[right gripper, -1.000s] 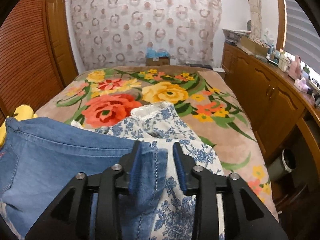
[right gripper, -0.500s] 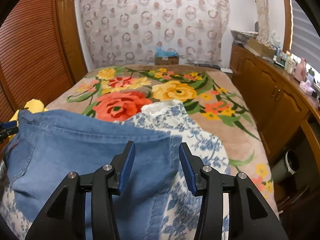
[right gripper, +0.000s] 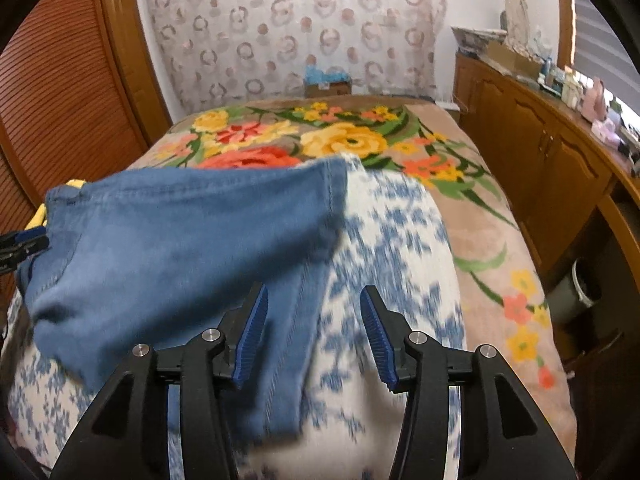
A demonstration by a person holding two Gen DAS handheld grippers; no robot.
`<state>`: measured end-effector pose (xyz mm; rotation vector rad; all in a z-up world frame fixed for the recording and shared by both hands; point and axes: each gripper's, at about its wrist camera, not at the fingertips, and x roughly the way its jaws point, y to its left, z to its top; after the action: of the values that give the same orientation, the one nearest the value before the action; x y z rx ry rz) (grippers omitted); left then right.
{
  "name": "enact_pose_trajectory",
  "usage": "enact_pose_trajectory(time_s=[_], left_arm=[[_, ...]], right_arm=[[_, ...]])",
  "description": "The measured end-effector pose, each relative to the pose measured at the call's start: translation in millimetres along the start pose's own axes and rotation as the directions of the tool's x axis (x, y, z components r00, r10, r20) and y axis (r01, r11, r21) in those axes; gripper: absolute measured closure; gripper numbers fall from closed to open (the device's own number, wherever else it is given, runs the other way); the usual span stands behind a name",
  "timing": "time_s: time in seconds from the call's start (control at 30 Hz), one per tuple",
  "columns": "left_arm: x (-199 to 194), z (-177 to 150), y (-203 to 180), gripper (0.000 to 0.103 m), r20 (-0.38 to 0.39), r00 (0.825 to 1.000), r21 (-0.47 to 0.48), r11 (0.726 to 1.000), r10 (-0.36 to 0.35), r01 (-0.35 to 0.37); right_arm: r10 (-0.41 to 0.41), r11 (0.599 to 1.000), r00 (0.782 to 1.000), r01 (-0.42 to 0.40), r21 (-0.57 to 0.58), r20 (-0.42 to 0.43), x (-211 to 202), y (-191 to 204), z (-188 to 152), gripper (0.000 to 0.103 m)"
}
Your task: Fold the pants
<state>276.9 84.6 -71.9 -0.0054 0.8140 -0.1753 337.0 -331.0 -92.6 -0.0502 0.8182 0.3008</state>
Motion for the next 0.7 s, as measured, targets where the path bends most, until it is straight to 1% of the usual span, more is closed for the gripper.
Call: enact_pose_trajectory(time_s=[0.23,0.53,0.67,0.7], left_arm=[[0,-10,-6,0.047,-0.013,1.0,0.009,1.0,-0.001,0.001],[7,-20,-7,0.046,-0.025,1.0,-0.007,1.0,-0.002,0.002],[8,-21,-8,0.046,-0.023,1.0,-0.008,1.0,-0.002,0.002],[7,-21,-9,0.046,-0.024,1.0,-0.008,1.0,-0.003,0.003]], right_arm=[[0.013,0.999,0.999,-0.012,0.041,-0.038,-11,-4,-29,0.054],[0.052,0.997,0.997,-0.049,0.059,-0.059,-23,9,-40,0.054],[0.069,0.996,0.994,-0.064,0.063,-0.079,-21,16,-45,0.054],[0.074,0.995,0.995,-0.069,0.065,-0.072,-22,18,-45,0.055]])
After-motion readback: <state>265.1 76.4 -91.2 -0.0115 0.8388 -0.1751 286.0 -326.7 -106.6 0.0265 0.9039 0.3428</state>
